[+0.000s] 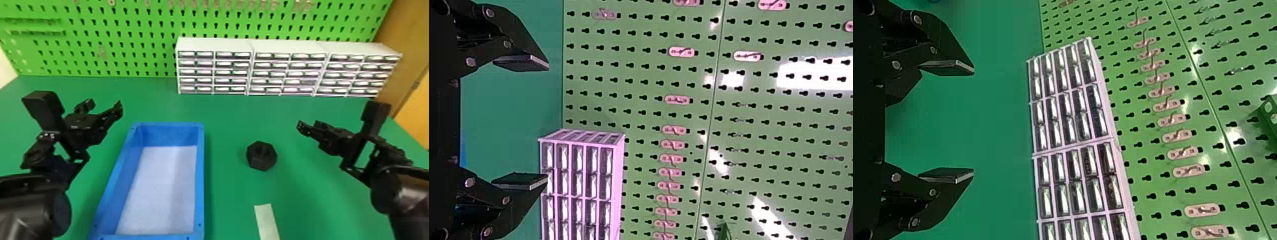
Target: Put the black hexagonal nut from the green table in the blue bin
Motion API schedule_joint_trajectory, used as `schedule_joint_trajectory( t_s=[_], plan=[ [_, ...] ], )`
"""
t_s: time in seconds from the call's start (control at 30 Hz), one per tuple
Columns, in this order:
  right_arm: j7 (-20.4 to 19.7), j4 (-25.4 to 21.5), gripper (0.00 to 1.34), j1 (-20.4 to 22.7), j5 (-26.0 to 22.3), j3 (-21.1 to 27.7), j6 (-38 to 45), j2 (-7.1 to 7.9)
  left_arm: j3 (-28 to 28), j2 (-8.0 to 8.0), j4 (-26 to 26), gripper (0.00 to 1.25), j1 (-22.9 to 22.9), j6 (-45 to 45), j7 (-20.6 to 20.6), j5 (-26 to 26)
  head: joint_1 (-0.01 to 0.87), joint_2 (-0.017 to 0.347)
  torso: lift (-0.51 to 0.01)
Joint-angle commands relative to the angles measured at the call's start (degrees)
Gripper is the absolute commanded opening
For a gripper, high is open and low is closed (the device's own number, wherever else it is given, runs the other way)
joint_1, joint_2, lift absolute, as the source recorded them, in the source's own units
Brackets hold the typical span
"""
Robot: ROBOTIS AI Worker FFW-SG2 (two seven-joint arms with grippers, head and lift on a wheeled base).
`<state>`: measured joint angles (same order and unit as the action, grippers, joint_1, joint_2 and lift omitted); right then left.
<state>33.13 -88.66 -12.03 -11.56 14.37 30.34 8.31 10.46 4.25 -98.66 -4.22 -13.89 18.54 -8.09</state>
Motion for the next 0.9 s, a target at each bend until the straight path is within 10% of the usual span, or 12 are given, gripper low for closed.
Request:
schedule_joint_trajectory(
  t_s=[0.0,0.87],
  plan=[
    [0.0,-0.3,0.81,-0.1,0.6,0.1,0.2,0.13,0.0,-0.03,0.0,0.79,0.0,0.0,0.0,-0.2,0.692,0.009,-0.097],
    [-0.1,-0.5,0.81,-0.2,1.0,0.3,0.5,0.22,0.3,0.06,0.5,0.79,0.1,0.0,0.0,-1.9,0.692,0.009,-0.097]
  ],
)
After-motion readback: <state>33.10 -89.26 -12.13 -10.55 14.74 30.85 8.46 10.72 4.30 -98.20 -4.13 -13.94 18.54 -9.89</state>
